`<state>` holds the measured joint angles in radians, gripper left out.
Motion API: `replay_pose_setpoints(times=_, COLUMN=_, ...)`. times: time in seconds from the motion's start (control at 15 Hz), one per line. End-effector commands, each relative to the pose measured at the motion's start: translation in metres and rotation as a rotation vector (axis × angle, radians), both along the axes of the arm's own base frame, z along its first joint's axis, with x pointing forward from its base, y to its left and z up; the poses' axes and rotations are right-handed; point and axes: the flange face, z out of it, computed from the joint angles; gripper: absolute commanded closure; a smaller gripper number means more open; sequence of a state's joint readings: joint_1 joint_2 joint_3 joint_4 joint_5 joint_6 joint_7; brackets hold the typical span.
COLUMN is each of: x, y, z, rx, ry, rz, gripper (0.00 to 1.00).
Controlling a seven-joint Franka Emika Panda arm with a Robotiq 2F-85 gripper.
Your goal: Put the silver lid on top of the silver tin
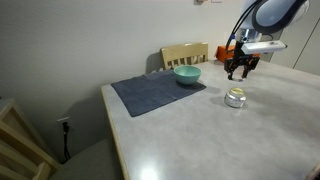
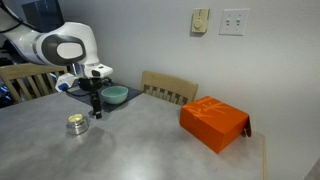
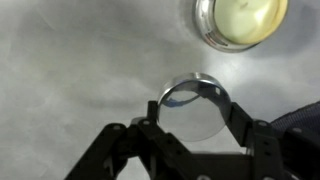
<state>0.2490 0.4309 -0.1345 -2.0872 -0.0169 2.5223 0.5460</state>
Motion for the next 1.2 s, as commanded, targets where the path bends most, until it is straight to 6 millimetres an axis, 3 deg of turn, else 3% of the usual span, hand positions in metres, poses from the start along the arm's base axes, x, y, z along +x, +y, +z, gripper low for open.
replay_pose_setpoints(times=0.0, x=-0.024, y=0.013, z=0.007, rx=0.014, ry=0.053, rz=0.095, gripper=0.56)
replay_pose_setpoints(times=0.47, x=-0.041, y=0.046, z=0.013, rx=0.028, ry=0.114, rz=0.191, gripper=0.56)
replay_pose_setpoints(times=1.0, x=-0.065, y=0.06, z=-0.021, rx=0.014, ry=0.139, rz=0.247, gripper=0.56)
replay_pose_setpoints(times=1.13, x=-0.067, y=0.063, z=-0.02, rx=0.011, ry=0.124, rz=0.263, gripper=0.56)
